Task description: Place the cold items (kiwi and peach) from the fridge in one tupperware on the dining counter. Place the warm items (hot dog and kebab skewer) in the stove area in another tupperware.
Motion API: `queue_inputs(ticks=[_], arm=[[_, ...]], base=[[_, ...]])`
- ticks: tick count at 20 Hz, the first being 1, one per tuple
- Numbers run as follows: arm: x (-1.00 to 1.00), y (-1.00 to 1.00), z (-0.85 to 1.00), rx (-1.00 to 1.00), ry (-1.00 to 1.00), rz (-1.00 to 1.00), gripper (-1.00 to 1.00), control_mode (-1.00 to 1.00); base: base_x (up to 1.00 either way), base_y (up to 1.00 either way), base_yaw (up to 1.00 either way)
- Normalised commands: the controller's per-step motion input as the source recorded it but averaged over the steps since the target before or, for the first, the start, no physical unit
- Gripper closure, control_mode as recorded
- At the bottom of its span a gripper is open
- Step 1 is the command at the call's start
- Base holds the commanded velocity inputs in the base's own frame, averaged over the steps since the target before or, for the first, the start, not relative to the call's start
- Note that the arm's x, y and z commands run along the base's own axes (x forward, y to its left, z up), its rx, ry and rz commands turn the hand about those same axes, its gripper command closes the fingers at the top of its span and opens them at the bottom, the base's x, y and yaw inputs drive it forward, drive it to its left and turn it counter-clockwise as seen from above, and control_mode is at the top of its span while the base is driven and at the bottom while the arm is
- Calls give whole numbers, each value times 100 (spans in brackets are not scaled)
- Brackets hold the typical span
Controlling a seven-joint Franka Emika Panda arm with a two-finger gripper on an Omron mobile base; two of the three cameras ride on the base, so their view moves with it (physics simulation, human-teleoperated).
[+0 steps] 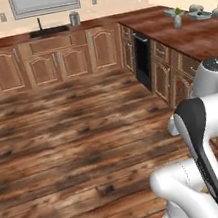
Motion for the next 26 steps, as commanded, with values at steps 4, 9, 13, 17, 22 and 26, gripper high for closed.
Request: queue_inputs(ticks=[4,9,13,17,22,26], arm=[[0,0,0,0,0,0,100,100],[0,0,0,0,0,0,100,100],[0,0,0,0,0,0,100,100],[0,0,0,0,0,0,100,100],[0,0,0,0,0,0,100,100],[0,0,0,0,0,0,100,100]], base=[[-33,-29,-82],[-10,-90,-57],[4,-100,-16],[23,-100,-4],[74,-100,0],[80,-100,0]])
